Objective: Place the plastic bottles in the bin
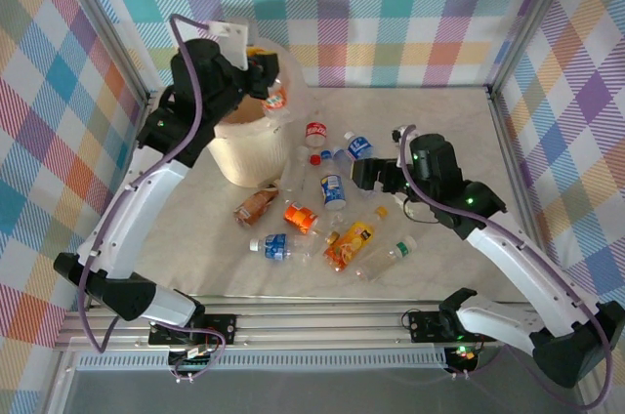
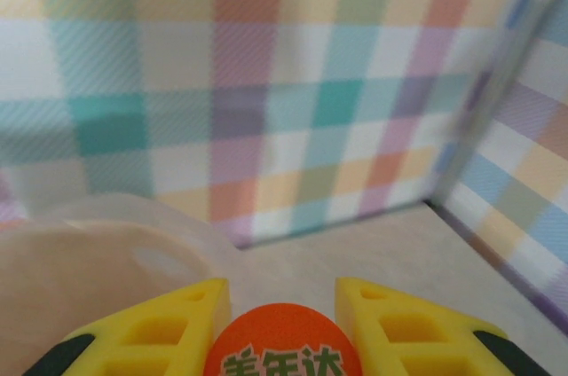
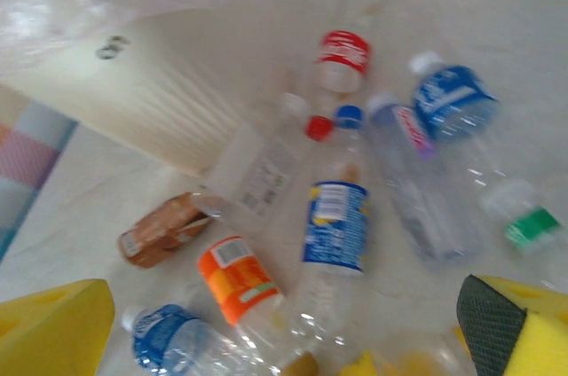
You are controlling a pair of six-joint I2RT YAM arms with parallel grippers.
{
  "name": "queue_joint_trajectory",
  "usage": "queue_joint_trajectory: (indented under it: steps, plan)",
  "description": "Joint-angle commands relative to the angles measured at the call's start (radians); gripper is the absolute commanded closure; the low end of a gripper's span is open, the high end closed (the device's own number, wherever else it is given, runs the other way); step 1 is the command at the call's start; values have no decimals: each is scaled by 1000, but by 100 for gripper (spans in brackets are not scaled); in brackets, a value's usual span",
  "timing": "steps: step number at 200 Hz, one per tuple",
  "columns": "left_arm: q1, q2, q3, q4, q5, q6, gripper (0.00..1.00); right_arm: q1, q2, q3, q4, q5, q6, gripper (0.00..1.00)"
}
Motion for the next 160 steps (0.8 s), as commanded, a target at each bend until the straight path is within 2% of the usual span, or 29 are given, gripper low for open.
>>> queue_joint_trajectory:
  steps: [1, 23, 63, 87, 104, 160]
  plan:
    - [57, 43, 51, 31, -90, 94, 85, 5, -7, 6, -158, 175, 103, 0]
    - [130, 99, 79, 65, -89, 115, 85, 6, 5, 14, -241, 231, 181, 0]
    - [230, 210, 95, 121, -34, 99, 86, 4, 19, 3, -351, 257, 317, 0]
    - [247, 262, 66, 128, -7, 101, 86, 0, 30, -11, -430, 258, 410, 0]
    - [250, 280, 19, 192, -7, 104, 87, -2, 36, -31, -469, 244, 452, 0]
    - [267, 308, -111, 263, -2, 64, 85, -2, 18, -158, -485, 144, 578, 0]
